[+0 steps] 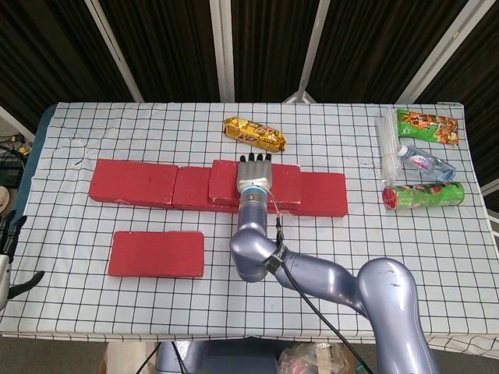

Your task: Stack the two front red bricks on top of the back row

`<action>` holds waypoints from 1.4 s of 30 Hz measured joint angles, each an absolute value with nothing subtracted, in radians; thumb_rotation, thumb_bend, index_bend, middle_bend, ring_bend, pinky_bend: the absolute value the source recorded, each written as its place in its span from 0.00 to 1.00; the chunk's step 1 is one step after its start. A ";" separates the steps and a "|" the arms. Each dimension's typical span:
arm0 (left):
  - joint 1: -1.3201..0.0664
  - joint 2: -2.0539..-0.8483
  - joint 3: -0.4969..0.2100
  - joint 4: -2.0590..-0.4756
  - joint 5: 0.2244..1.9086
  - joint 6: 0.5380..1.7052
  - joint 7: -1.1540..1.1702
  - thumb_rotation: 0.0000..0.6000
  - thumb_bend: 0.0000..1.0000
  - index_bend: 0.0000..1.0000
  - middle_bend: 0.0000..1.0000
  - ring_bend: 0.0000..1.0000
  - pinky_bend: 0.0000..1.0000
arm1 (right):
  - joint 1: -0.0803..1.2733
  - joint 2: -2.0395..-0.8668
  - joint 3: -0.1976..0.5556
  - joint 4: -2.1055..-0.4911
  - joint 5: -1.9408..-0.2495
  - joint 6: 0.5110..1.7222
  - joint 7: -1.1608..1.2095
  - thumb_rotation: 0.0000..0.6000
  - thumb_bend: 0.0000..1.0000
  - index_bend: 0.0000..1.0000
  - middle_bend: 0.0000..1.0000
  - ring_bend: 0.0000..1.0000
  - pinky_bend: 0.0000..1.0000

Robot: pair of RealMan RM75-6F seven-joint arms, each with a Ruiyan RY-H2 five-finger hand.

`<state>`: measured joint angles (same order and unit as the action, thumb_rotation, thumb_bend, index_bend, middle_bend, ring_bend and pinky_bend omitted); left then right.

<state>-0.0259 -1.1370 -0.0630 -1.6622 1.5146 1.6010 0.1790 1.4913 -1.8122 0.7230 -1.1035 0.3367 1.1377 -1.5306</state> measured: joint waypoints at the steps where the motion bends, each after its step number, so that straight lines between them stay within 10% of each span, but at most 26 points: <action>1: -0.026 -1.137 -0.063 -1.662 1.515 1.601 0.179 1.00 0.00 0.03 0.00 0.00 0.00 | 1.491 -1.812 0.723 -1.105 0.337 1.138 -1.531 1.00 0.22 0.00 0.00 0.00 0.00; 21: -0.026 -1.128 -0.057 -1.653 1.537 1.604 0.146 1.00 0.00 0.03 0.00 0.00 0.00 | 1.383 -1.655 0.725 -1.424 0.273 1.194 -1.466 1.00 0.22 0.00 0.00 0.00 0.00; 32: -0.031 -1.123 -0.014 -1.657 1.618 1.597 0.123 1.00 0.00 0.02 0.00 0.00 0.00 | 0.888 -1.243 0.648 -1.911 -0.142 1.120 -1.049 1.00 0.22 0.00 0.00 0.00 0.00; 42: -0.055 -1.096 0.016 -1.715 1.662 1.542 0.181 1.00 0.00 0.00 0.00 0.00 0.00 | 0.539 -1.033 0.525 -1.984 -0.670 1.036 -0.609 1.00 0.22 0.00 0.00 0.00 0.00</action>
